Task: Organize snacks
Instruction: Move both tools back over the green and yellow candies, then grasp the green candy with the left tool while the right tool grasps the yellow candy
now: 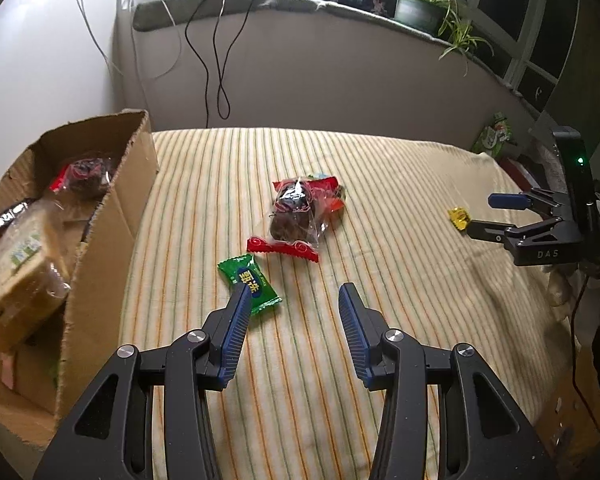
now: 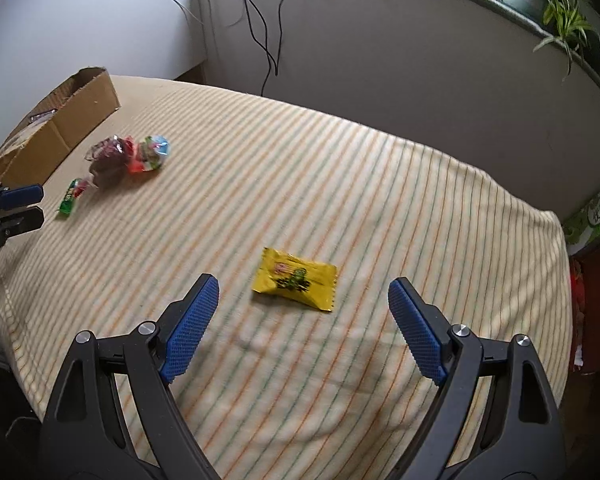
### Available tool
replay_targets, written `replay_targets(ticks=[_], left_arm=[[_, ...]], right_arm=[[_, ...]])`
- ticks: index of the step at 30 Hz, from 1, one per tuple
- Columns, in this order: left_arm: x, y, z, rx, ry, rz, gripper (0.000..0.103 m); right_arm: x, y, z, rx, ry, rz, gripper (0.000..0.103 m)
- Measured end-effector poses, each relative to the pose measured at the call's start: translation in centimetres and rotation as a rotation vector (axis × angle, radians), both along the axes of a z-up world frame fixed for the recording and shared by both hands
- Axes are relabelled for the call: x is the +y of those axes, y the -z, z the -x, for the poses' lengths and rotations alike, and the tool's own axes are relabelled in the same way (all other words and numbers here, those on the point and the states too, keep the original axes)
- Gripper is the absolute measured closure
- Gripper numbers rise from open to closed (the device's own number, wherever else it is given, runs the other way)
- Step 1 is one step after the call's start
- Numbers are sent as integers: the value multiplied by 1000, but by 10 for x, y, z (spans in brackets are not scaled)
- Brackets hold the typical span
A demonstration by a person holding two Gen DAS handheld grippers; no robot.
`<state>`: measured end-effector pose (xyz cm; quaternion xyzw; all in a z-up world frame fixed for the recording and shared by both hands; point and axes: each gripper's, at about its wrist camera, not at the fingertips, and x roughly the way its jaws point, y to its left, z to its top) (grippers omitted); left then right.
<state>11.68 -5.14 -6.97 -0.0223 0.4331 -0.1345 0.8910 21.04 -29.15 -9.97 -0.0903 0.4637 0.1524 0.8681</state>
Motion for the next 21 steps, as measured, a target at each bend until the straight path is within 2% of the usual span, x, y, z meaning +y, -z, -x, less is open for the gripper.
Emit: replay_targets(ticks=[6, 10, 15, 21], left_arm=[[-4, 11, -8, 25, -20, -23, 59], [-3, 15, -15, 30, -40, -45, 59], [0, 19, -22, 42, -62, -56, 59], [1, 22, -23, 44, -66, -59, 73]], right_arm=[[6, 8, -6, 15, 5, -21, 14], [8, 15, -9, 29, 23, -26, 20], [5, 16, -9, 26, 46, -41, 21], [6, 15, -10, 18, 53, -43, 43]])
